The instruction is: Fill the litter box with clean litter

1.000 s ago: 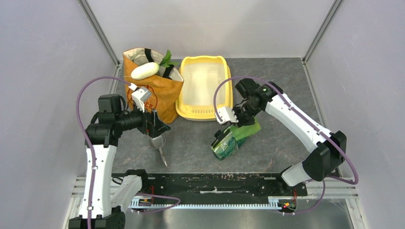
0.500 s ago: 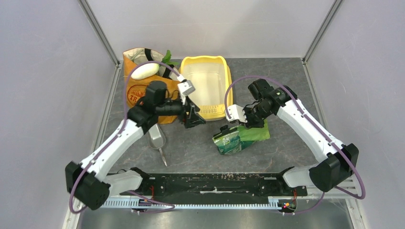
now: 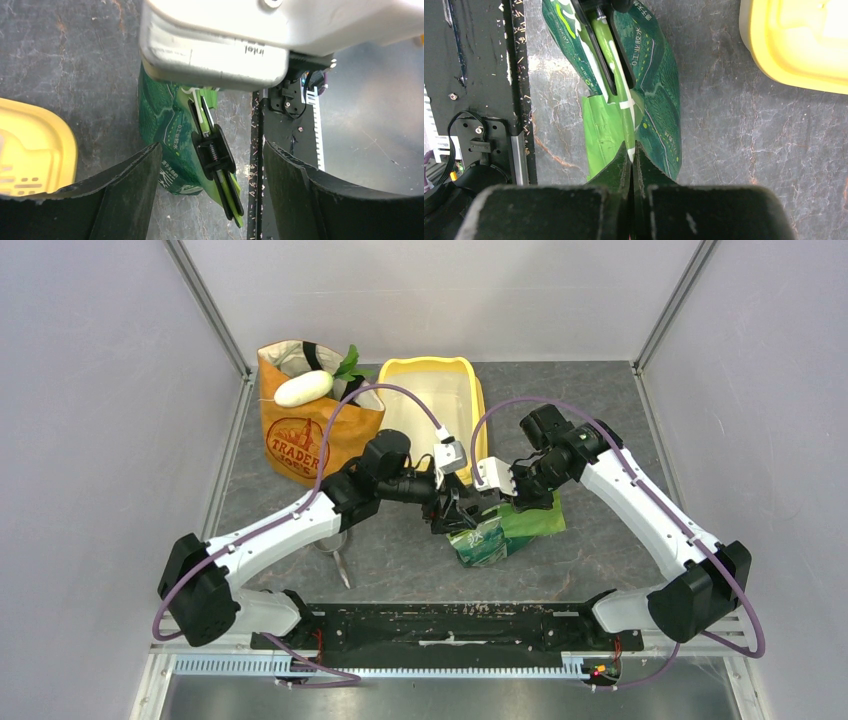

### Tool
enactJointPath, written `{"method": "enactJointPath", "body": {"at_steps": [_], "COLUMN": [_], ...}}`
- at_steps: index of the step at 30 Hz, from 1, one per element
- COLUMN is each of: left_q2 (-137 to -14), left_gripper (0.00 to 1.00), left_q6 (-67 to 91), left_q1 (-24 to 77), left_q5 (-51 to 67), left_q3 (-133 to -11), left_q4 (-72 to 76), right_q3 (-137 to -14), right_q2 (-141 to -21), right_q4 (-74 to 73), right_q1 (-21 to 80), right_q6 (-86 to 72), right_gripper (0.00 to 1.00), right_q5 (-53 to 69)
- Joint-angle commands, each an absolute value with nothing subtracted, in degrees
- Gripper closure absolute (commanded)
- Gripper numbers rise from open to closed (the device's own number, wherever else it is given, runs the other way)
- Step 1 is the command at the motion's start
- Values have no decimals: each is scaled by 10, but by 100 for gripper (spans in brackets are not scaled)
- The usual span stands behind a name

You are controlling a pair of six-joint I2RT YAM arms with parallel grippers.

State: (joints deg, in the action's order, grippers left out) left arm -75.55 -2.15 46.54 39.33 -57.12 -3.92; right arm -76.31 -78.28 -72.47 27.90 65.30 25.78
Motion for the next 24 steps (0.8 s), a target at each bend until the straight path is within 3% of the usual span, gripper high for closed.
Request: {"method": "enactJointPath", "body": {"at_steps": [1, 6, 9, 11, 12, 19, 24], "left_q2": [-761, -756, -755, -754, -753, -709, -652], "left_gripper": [23, 45, 70, 93, 98, 98, 98], "left_q6": [-12, -5, 20, 25, 27, 63, 39], "left_q1": [476, 477, 477, 477, 477, 477, 430], "left_q5": [365, 347, 341, 338, 338, 336, 334], "left_q3": [-559, -551, -548, -548, -547, -537, -550], "left_q4": [-3, 17, 23, 25, 25, 35, -54], "right_q3": [-773, -771, -770, -770, -770, -768, -772], "right_q2": [-779, -776, -775, -775, -776, -779, -776], "right_q4": [-710, -711, -711, -710, -711, -712, -721], "right_q1": [281, 281, 281, 281, 281, 274, 251], "right_q6": [641, 642, 642, 641, 641, 638, 642], "right_gripper": [100, 100, 100, 100, 100, 100, 100], "right_q5": [294, 294, 295, 294, 294, 291, 294]}}
